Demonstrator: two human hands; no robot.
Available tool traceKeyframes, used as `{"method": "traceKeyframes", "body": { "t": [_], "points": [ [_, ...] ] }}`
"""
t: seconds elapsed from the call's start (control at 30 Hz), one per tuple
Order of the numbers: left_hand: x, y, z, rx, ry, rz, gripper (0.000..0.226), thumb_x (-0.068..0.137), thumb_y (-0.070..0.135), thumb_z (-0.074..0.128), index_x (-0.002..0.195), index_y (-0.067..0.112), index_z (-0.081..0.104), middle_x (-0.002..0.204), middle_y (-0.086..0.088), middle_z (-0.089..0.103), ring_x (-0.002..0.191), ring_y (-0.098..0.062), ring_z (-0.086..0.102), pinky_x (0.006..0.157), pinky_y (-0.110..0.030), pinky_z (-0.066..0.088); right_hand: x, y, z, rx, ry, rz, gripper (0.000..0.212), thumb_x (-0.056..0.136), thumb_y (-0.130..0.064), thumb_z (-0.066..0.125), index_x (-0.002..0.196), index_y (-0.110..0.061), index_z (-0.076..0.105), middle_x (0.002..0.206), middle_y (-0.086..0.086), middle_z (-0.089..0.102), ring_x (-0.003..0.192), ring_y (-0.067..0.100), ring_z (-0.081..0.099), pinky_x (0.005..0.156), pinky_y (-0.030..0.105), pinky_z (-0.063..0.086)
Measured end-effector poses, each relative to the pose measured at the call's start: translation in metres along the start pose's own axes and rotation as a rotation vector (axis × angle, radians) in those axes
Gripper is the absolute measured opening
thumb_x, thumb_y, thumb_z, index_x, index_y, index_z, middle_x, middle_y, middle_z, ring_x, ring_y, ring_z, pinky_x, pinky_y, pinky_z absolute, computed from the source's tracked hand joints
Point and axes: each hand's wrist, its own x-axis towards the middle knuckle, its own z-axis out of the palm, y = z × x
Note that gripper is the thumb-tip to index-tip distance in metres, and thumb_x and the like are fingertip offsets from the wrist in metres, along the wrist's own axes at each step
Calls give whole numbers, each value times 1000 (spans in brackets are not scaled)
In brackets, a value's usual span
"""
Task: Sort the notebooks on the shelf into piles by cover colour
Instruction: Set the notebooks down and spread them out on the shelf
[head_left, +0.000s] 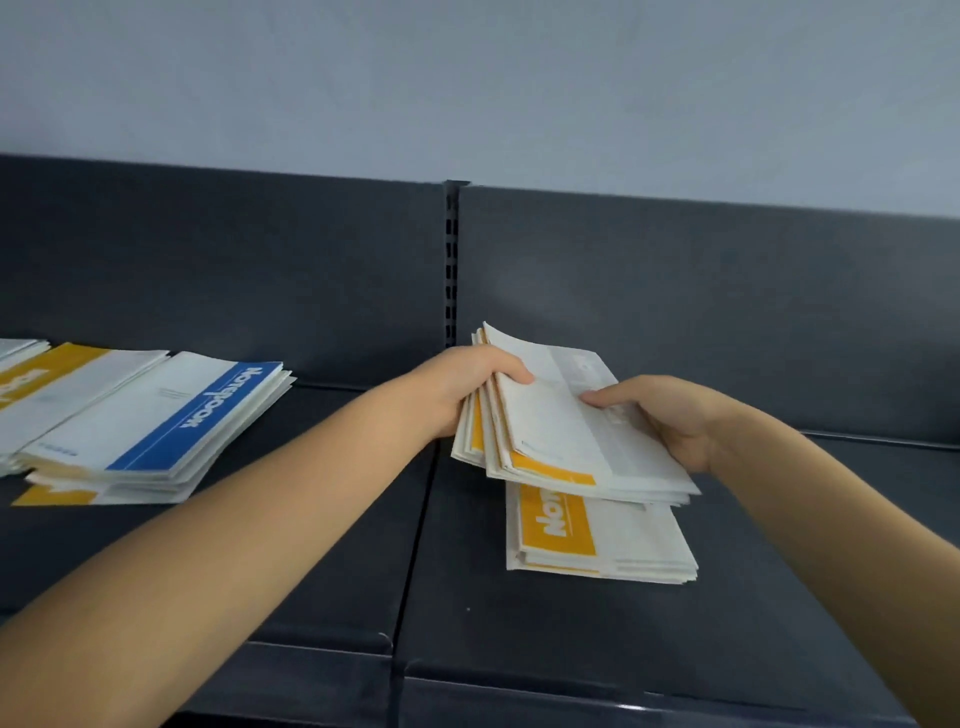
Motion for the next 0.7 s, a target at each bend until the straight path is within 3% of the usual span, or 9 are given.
{"method": "traceKeyframes", "body": {
  "t": [0.07, 0.23, 0.33, 0.57, 0.7],
  "points": [
    [-10, 2, -30, 54, 54, 8, 36, 79, 6, 73, 114, 3, 65, 105, -17, 72, 92, -31, 71, 79, -41, 58, 2, -8, 30, -8, -2, -23, 36, 85, -17, 66, 119, -6, 60, 105, 15, 71, 90, 31, 69, 71, 40, 56],
    [-39, 4, -134, 99, 102, 47, 27, 82, 1, 70, 108, 2, 67, 100, -16, 73, 86, -29, 72, 68, -36, 58, 13, -31, 129, 48, -55, -111, 32, 87, -7, 56, 118, -3, 60, 96, 15, 71, 70, 29, 70, 52, 33, 55],
    [-53, 1, -205, 139, 110, 77, 22, 83, -3, 66, 105, 0, 68, 95, -15, 73, 80, -27, 72, 63, -32, 57, 23, -44, 197, 67, -88, -152, 31, 87, -6, 53, 118, -5, 61, 102, 14, 72, 79, 30, 71, 59, 35, 56],
    [-74, -2, -350, 224, 133, 85, 29, 83, 2, 68, 112, -1, 67, 102, -15, 73, 91, -27, 72, 72, -31, 58, 37, -87, 340, 35, -122, -140, 34, 89, -18, 56, 121, -6, 61, 99, 12, 71, 77, 26, 70, 63, 33, 55],
    [-76, -4, -411, 224, 165, 95, 21, 82, 2, 70, 103, -3, 70, 97, -16, 74, 88, -27, 72, 73, -32, 57, 50, -111, 397, 34, -159, -119, 37, 90, -27, 56, 123, -10, 61, 113, 15, 69, 98, 32, 67, 81, 43, 55]
  ]
}}
